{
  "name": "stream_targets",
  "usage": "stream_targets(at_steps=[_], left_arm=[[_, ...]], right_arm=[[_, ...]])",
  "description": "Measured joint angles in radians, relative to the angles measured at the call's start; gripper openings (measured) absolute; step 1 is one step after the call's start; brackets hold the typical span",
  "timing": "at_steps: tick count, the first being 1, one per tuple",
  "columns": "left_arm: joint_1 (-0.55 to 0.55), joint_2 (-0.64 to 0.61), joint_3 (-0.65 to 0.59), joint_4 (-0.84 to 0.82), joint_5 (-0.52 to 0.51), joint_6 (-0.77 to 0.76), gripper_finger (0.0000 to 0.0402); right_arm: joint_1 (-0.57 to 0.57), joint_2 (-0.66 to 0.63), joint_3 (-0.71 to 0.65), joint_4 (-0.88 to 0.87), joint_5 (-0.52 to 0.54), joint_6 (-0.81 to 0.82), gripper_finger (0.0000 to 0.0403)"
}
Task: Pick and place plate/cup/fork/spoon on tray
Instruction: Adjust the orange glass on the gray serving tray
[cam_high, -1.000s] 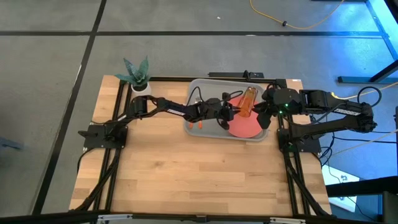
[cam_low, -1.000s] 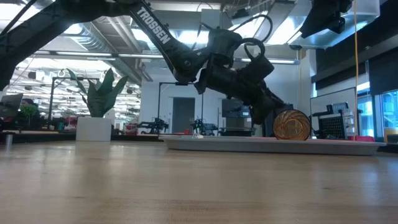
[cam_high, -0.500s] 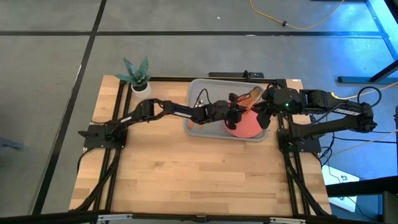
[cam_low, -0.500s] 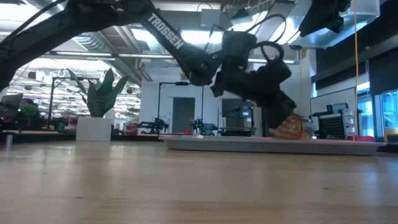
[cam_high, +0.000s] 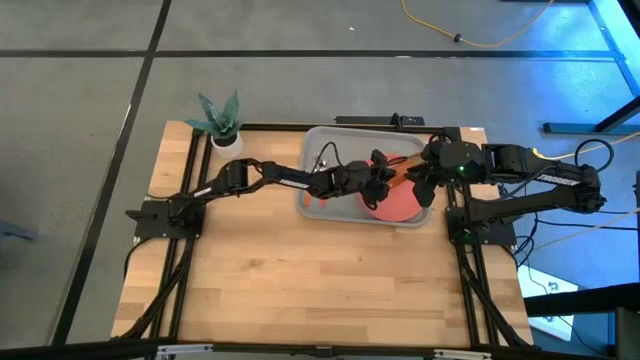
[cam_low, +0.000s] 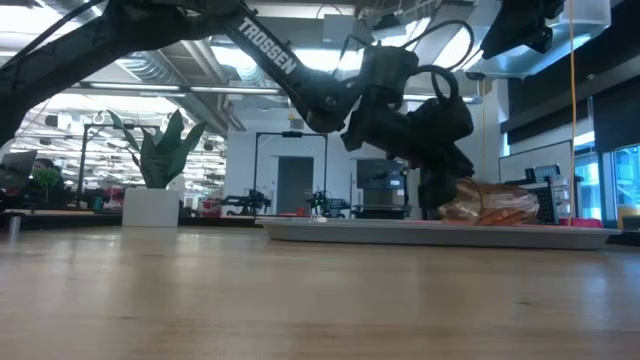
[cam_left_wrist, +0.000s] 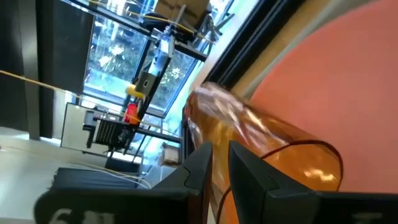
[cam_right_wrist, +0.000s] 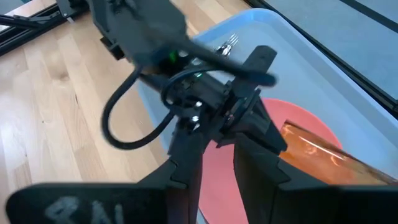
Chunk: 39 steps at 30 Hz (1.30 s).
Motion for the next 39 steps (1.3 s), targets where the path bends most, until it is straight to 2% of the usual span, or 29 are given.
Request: stream_targets(at_steps=[5,17,24,31,35,39], left_arm=[[0.022,0.000,0.000,-0.001,0.031,0.008,0.0045],[0.021,-0.020,-0.002,-0.011,0.027,0.034,0.0045],[0.019,-0.021,-0.002,-0.046,-0.059,0.205,0.0045],[0.022,-0.051,-0.002,-0.071,-0.106,0.240,0.0045],[0.028,-0.098,-0.003,-0.138,-0.085,0.248,0.0045],[0.042,-0.137,-0.004,-0.292,-0.052,0.208,0.0045]], right_arm=[[0.000,0.000,0.000,0.000,0.000,0.000,0.0091],[0.000,0.000,0.000,-0.010,0.000,-0.023,0.0091],[0.000,0.000,0.000,-0.016,-0.024,-0.025,0.0091],[0.000,0.000,0.000,-0.016,-0.024,-0.049,0.0090],[0.000,0.000,0.000,-0.026,-0.024,-0.048,0.0091],[0.000,0.000,0.000,-0.028,-0.025,-0.047,0.0091]])
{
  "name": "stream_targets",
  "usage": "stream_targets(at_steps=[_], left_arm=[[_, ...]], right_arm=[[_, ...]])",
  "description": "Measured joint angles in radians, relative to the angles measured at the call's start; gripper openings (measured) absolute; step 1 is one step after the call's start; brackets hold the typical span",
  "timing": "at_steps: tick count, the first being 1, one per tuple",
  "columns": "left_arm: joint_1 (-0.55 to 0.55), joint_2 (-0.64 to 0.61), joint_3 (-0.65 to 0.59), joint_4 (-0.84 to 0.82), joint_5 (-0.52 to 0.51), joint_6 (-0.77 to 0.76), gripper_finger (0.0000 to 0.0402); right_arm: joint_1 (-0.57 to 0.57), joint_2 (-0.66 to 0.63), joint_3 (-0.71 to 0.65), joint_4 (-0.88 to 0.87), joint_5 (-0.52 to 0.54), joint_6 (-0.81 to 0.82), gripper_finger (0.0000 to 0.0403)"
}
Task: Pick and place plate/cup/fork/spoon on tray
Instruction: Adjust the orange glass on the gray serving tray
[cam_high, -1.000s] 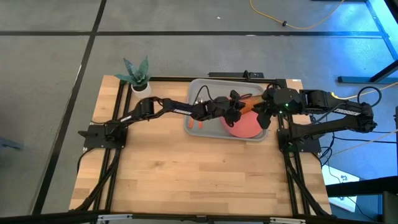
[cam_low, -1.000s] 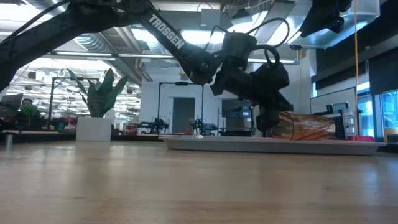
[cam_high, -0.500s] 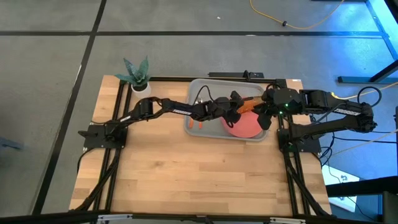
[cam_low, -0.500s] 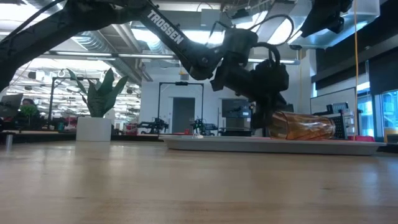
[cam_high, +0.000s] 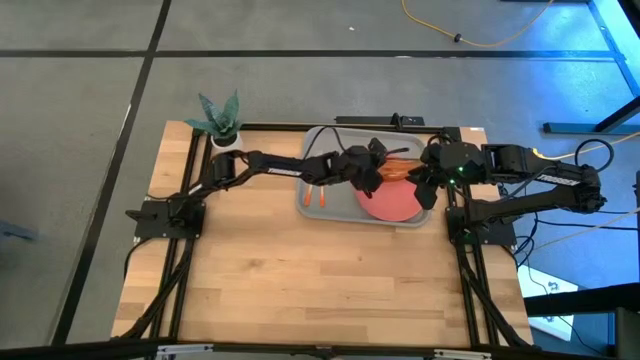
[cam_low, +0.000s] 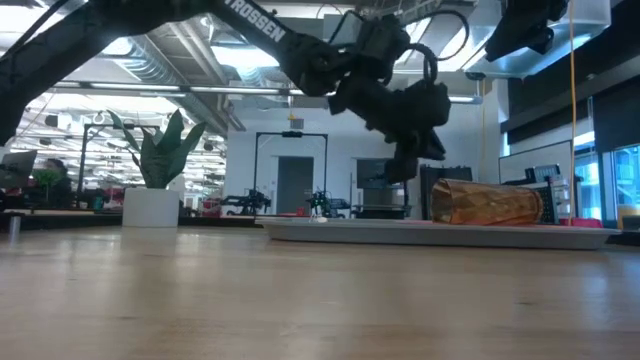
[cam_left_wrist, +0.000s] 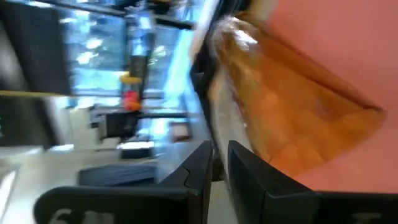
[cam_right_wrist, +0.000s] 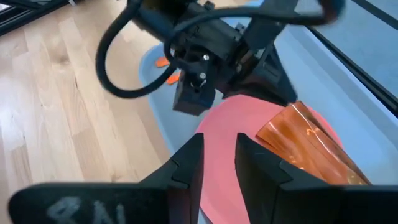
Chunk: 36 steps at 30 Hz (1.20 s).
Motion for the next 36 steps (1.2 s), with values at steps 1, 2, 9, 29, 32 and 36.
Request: stream_targets(at_steps=[1,2,9,29,32,36], left_arm=[[0.006,-0.003,0.001,-0.048,0.026,-0.012,0.0045],[0.012,-0.005,0.001,-0.099,0.045,-0.033,0.0045],[0.046,-0.011,-0.003,-0.189,0.179,-0.045,0.0045],[0.077,-0.005,0.000,-0.115,0.332,0.010,0.0045],[0.083,0.007,-0.002,-0.127,0.338,0.012,0.0045],[0.085,0.006,-0.001,-0.106,0.346,0.012,0.0045]], right_arm=[[0.000,0.000,0.000,-0.001,0.000,0.000,0.0090],[0.000,0.000,0.000,-0.002,0.000,-0.001,0.0090],[0.000,0.000,0.000,-0.003,0.001,-0.001,0.0091],[0.000,0.000,0.000,-0.005,0.002,-0.001,0.0091],[0.000,0.000,0.000,-0.005,0.002,-0.001,0.0091],[0.000,0.000,0.000,-0.006,0.002,-0.001,0.0091]])
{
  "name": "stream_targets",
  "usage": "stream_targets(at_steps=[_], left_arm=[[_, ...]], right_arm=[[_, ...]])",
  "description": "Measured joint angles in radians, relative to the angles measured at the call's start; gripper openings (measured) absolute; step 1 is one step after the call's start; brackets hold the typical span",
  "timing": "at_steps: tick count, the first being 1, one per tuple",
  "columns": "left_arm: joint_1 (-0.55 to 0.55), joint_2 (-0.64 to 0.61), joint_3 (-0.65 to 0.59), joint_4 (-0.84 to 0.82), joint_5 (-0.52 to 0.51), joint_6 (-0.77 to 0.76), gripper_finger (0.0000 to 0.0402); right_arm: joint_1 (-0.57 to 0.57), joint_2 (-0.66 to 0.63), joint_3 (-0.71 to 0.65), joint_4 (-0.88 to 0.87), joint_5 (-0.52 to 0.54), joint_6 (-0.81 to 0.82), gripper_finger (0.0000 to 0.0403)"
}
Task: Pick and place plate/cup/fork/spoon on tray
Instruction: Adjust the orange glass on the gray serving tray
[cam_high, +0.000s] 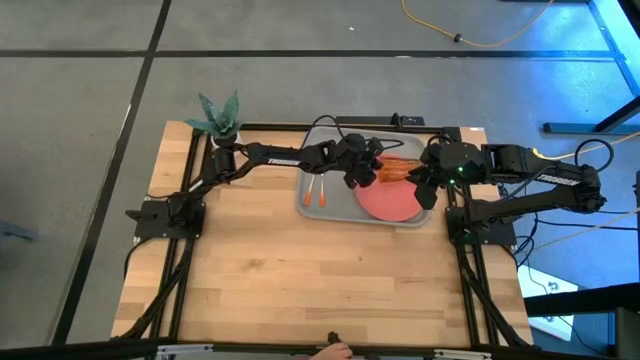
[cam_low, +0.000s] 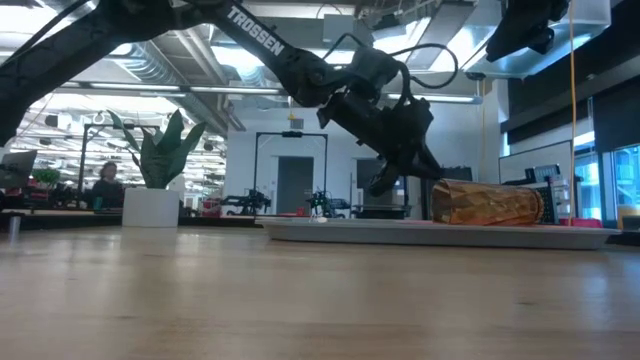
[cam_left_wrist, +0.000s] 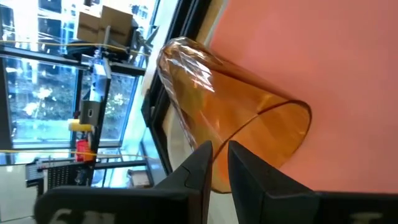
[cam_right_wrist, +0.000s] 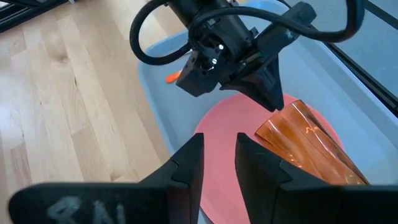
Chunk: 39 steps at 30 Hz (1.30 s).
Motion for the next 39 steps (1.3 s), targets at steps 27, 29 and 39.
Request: stream_targets(at_steps=[27,29,39], left_arm=[[0.025,0.010,0.000,0.013,0.054,0.041,0.0045],[0.026,0.011,0.000,0.027,0.055,0.041,0.0045],[0.032,0.011,0.000,0.032,0.106,0.044,0.0045]], right_arm=[[0.000,0.000,0.000,0.000,0.000,-0.001,0.0091],[0.000,0.000,0.000,0.000,0.000,-0.001,0.0091],[0.000,0.000,0.000,0.000,0.001,-0.005,0.0091]])
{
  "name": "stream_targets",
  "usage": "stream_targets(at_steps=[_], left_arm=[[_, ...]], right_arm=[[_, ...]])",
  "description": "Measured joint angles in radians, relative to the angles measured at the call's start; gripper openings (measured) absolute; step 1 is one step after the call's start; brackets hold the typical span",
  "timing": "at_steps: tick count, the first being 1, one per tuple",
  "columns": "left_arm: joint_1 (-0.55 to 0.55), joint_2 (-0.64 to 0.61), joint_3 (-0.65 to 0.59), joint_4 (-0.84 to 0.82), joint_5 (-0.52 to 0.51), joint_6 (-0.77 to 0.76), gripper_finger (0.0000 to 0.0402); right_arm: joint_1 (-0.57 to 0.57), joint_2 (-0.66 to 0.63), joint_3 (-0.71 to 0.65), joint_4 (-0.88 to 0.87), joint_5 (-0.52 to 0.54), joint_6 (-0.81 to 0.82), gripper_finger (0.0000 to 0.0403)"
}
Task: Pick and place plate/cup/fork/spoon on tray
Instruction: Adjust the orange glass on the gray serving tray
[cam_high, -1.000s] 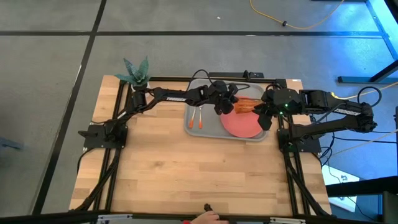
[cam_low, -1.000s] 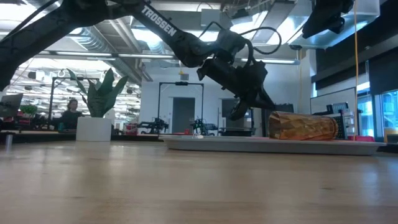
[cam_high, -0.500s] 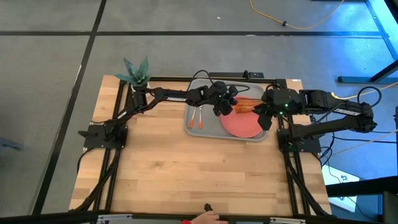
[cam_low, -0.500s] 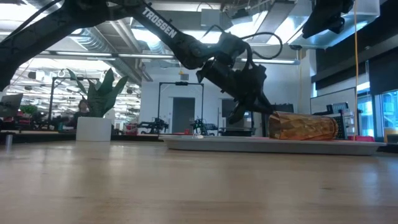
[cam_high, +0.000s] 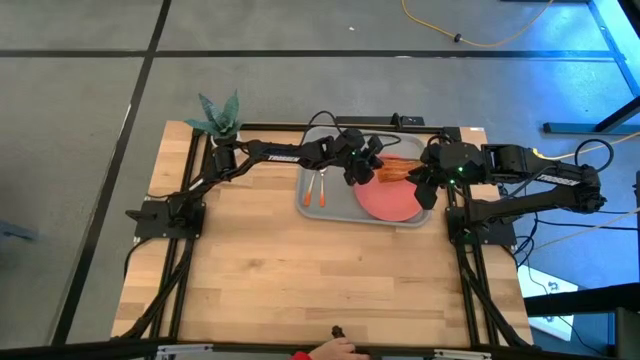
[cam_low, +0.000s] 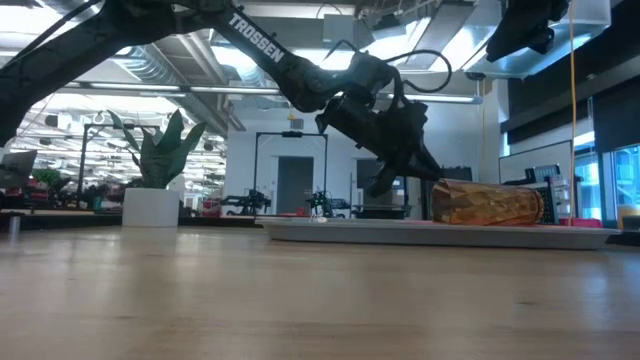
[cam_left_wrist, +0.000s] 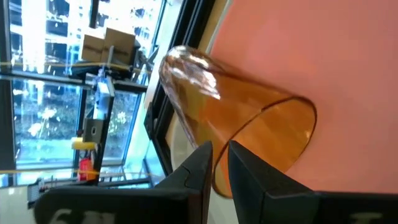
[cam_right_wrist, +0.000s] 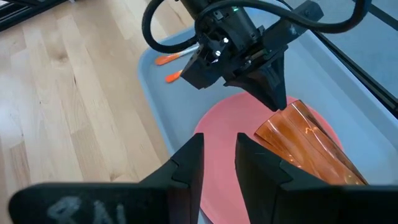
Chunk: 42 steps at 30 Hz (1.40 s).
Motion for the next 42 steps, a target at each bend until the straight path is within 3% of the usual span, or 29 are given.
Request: stream_targets(at_steps=[42], left_arm=[[0.021,0.001,0.000,0.004,0.049,0.085,0.0045]], right_arm=[[-0.004,0.000,0.000,0.000,0.005,-0.023,0.0091]])
